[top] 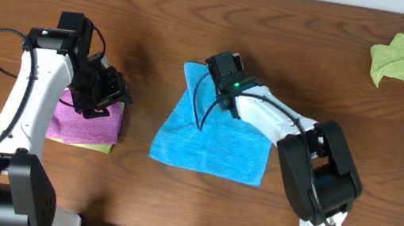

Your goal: Fold the cloth

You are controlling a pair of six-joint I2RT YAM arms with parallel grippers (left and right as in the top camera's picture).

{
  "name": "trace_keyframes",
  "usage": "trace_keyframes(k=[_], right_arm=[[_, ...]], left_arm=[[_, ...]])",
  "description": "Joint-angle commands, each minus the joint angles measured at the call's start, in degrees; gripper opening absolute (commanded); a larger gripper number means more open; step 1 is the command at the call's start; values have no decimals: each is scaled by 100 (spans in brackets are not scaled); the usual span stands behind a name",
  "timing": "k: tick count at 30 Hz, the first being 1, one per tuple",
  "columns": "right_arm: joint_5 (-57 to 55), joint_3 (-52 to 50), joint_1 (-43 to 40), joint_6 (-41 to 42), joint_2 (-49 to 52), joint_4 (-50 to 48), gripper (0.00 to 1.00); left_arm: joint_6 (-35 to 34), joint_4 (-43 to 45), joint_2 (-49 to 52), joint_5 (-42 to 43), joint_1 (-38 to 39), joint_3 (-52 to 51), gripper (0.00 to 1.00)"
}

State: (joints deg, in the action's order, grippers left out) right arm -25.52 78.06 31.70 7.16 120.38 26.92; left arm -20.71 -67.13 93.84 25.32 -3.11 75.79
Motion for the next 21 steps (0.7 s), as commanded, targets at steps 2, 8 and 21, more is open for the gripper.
trace_keyframes(k=[2,8,21], right_arm=[[-105,68,-199,-42,168,-13,33],[-129,68,-247,-42,170,-39,19],[-1021,68,-245,-168,168,-9,1]], left_arm=[[98,-37,-109,22,-20,105,61],[98,-42,-109,22,-20,105,61],[98,-42,-109,22,-20,105,61]])
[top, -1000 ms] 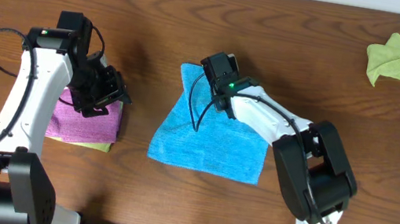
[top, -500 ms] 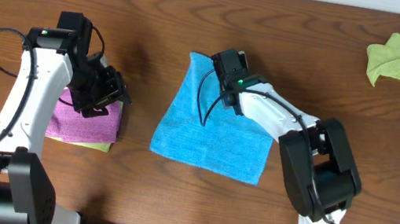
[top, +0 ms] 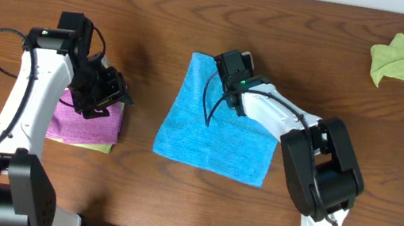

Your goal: Fold the cloth

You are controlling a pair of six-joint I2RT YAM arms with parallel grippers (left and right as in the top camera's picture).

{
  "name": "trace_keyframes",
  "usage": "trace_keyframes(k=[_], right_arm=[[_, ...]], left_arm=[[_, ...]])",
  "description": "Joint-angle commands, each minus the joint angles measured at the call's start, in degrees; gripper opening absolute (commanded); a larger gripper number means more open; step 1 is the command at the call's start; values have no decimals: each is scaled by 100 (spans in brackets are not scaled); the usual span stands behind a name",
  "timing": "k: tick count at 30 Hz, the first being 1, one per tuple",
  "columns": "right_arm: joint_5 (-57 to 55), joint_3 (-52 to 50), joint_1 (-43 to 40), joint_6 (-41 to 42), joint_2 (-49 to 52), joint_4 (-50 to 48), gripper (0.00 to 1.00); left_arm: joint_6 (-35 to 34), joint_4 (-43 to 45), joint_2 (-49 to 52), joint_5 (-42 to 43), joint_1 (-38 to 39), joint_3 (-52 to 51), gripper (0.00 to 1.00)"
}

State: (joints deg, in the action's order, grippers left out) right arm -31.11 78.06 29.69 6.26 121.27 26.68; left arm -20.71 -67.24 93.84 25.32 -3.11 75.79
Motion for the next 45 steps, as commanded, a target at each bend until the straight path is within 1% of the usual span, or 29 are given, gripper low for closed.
trace_keyframes(k=[1,11,16,24,30,32,33,34,35,36,38,40,42,45], right_arm=[[-549,68,-44,-81,79,33,1],[-1303,68,-70,-101,79,79,1],[-1604,68,-227,-98,79,81,1],[-1762,68,-772,-131,79,-127,1],[-1845,68,-1176,-501,79,-509,2],[-1845,68,-1294,-533,79,-555,24],[-1845,68,-1342,-531,79,-551,41],[-1869,68,-1377,-527,79,-542,49],[-1932,68,-1399,-525,79,-544,61],[-2024,68,-1408,-522,79,-549,70],[-2332,70,-1408,-527,76,-553,73],[-2535,70,-1388,-525,44,-498,74],[-2546,70,-1349,-476,-81,-319,75],[-2350,70,-1228,-87,-481,105,76]], left_arm=[[98,-31,-109,22,-20,105,61],[98,-31,-109,22,-20,105,61],[98,-33,-109,24,-20,105,61],[101,-120,-109,22,-20,105,61],[101,-170,-109,20,-20,105,60],[101,-170,-109,22,-20,105,60],[101,-170,-109,20,-20,105,61],[101,-170,-109,20,-20,105,60],[101,-173,-109,22,-20,105,60],[101,-173,-109,22,-20,105,60],[98,-173,-109,22,-20,105,60],[98,-173,-109,22,-20,105,60],[98,-173,-109,22,-20,105,60],[98,-138,-109,20,-20,105,61]])
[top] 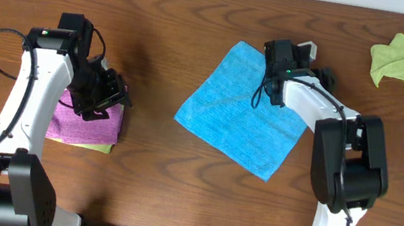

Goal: Fold the cloth
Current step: 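Pull the blue towel's corner down-left with the right gripper to square it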

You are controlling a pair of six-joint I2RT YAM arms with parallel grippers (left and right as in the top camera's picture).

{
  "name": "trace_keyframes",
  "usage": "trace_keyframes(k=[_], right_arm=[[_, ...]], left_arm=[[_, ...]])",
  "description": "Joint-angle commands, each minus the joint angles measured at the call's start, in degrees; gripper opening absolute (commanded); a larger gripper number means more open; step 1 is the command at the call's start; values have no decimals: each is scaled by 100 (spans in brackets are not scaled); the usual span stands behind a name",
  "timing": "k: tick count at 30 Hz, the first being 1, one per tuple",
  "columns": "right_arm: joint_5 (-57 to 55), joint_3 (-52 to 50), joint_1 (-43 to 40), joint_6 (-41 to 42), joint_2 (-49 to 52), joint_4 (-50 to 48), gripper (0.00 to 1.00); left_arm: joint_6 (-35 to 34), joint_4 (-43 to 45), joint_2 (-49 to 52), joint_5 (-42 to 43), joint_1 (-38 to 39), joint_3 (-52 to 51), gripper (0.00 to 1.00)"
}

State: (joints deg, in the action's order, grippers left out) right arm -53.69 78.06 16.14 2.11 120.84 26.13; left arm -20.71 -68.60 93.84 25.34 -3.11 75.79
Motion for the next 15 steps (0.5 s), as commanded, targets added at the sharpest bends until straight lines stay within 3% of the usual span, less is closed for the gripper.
trace_keyframes(k=[1,3,8,11,15], right_arm=[[107,70,175,431,-601,299,76],[905,70,372,844,-1224,743,76],[2677,70,804,1045,-2229,1266,70],[3630,70,1062,1377,-2430,1644,40],[4323,66,1290,1843,-2396,1847,31]], left_arm=[[101,24,-109,20,-20,105,61],[107,173,-109,17,-20,105,68],[127,555,-109,22,59,105,64],[144,756,-107,17,308,109,55],[144,975,-107,-50,686,127,46]])
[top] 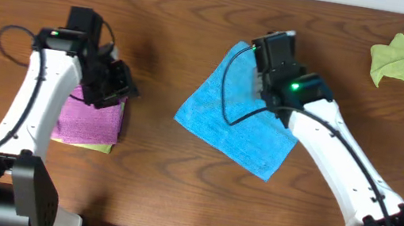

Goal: Fold the cloth
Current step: 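Pull the blue towel's corner down-left with the right gripper to square it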

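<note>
The blue cloth [233,118] lies spread flat in one layer on the table, turned like a diamond, just right of centre. My right gripper [262,56] hangs over the cloth's upper corner. The wrist hides its fingers from above, so its state does not show. My left gripper [120,83] is far to the left of the blue cloth, above the top right corner of a pink cloth, fingers apart and holding nothing.
A folded pink cloth [88,120] rests on a yellow-green one [97,146] at the left under my left arm. A crumpled green cloth lies at the far right back. The wooden table [173,197] shows bare around the blue cloth.
The blue cloth lies where it did. My right arm has changed pose, its wrist now higher and slightly left over the cloth's upper corner. My left gripper has shifted a little up and right.
The blue cloth lay at the table's centre with my right gripper on its upper part. At each later moment cloth and gripper were farther right and the cloth more turned. Now it lies flat as a diamond. My left gripper stayed over the pink pile.
</note>
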You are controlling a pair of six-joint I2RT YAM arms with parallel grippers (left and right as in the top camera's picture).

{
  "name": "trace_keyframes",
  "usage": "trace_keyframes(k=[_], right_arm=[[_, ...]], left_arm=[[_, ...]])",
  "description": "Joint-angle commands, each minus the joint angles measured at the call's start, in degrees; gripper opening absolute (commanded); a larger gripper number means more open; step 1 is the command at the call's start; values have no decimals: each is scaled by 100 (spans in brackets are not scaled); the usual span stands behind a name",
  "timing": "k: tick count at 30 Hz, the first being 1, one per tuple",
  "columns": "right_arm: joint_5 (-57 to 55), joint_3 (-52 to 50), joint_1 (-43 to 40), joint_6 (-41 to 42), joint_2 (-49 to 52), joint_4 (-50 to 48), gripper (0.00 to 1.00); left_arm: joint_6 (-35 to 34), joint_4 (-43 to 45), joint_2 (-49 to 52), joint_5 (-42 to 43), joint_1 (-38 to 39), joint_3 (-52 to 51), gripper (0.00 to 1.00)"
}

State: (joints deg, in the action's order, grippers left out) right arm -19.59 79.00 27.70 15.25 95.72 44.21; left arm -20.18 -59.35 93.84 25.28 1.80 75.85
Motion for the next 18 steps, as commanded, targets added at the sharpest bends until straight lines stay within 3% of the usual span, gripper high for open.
trace_keyframes(k=[1,6,8,18], right_arm=[[946,-28,192,660,142,7,26],[1327,-28,376,835,411,-363,4],[1412,-28,424,892,723,-503,1],[1867,-28,501,1255,1762,-1110,1]], left_arm=[[90,127,-107,-66,293,120,41],[48,227,-107,-173,461,151,15],[55,223,-107,-197,455,212,6],[232,-236,-107,-953,455,846,6]])
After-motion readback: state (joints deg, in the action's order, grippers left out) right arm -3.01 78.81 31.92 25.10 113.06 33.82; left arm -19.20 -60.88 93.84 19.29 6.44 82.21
